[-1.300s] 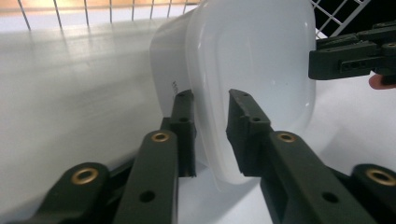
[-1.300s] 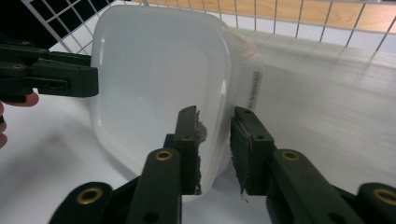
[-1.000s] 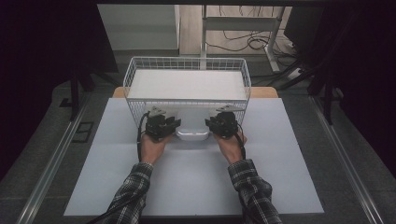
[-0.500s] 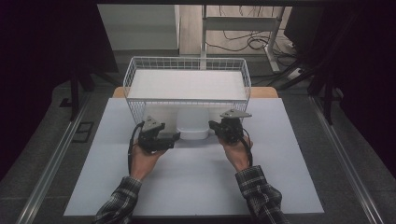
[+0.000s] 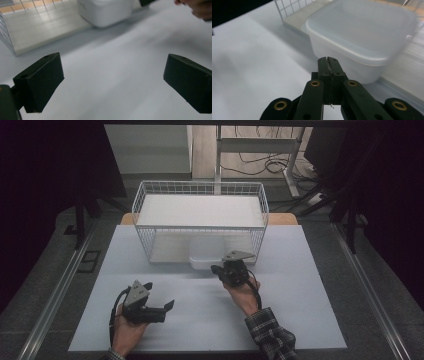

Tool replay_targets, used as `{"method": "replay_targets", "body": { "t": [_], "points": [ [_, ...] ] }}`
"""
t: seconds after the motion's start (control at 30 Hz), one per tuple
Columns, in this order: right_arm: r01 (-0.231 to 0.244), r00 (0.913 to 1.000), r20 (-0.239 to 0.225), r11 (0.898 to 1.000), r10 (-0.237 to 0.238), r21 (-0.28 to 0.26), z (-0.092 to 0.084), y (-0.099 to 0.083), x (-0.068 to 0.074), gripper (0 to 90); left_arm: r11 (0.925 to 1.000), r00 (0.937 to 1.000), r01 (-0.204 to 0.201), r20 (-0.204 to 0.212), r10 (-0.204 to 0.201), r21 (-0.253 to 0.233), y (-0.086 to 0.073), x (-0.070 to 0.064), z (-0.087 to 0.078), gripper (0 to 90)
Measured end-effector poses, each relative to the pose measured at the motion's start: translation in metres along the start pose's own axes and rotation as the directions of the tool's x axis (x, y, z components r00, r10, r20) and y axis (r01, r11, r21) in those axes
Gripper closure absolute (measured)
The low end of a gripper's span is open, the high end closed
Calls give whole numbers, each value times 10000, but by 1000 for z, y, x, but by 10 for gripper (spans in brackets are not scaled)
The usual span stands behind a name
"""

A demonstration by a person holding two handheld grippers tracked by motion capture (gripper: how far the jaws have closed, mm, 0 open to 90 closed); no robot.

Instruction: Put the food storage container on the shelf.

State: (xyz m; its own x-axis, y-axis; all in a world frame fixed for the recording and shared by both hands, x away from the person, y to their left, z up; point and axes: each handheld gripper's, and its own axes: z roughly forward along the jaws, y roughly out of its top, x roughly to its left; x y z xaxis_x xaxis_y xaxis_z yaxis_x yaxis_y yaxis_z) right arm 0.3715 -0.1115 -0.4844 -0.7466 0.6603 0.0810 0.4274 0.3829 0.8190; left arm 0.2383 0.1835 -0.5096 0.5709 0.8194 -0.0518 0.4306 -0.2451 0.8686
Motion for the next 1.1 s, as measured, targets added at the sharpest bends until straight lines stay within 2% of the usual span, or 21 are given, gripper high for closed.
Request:
{"method": "replay_targets", "body": {
  "t": [0.1,0.27,0.43,0.5,0.53,0.57,0.6,0.63,0.8,0.97,1.1],
  "points": [
    [72,10000,-14,9998,-72,199,15,-1,3,894,9978,9979,-642,-108,644,164,-8,-6,-5,17],
    [231,9996,151,9986,-238,472,34,0,6,894,9968,9968,-796,65,796,33,-16,-12,-9,11],
    [189,9994,266,9989,-201,433,38,3,4,894,9976,9971,-693,319,694,-44,-19,-16,-10,12],
    [225,9990,370,9987,-242,462,40,6,2,894,9955,9953,-932,256,936,-172,-18,-18,-9,35],
    [190,9990,386,9989,-207,432,40,7,2,894,9923,9923,-1215,190,1220,-247,-18,-21,-8,35],
    [190,9990,386,9989,-207,432,40,7,2,894,9923,9923,-1215,190,1220,-247,-18,-21,-8,36],
    [190,9991,383,9989,-206,431,41,8,2,895,9892,9893,-1451,117,1453,-225,-18,-22,-8,36],
    [184,9989,412,9988,-202,447,43,9,1,894,9887,9889,-1481,121,1484,-228,-18,-22,-8,37],
    [223,9985,497,9985,-248,502,48,11,-1,894,9911,9919,-1256,153,1264,-440,-18,-18,-10,37],
    [22,9984,564,9990,-47,452,53,12,-5,894,9921,9939,-1079,179,1092,-648,-18,-13,-13,41],
    [32,9975,702,9989,-65,468,57,15,-9,894,9936,9951,-944,250,961,-629,-18,-10,-14,43]
  ]
}}
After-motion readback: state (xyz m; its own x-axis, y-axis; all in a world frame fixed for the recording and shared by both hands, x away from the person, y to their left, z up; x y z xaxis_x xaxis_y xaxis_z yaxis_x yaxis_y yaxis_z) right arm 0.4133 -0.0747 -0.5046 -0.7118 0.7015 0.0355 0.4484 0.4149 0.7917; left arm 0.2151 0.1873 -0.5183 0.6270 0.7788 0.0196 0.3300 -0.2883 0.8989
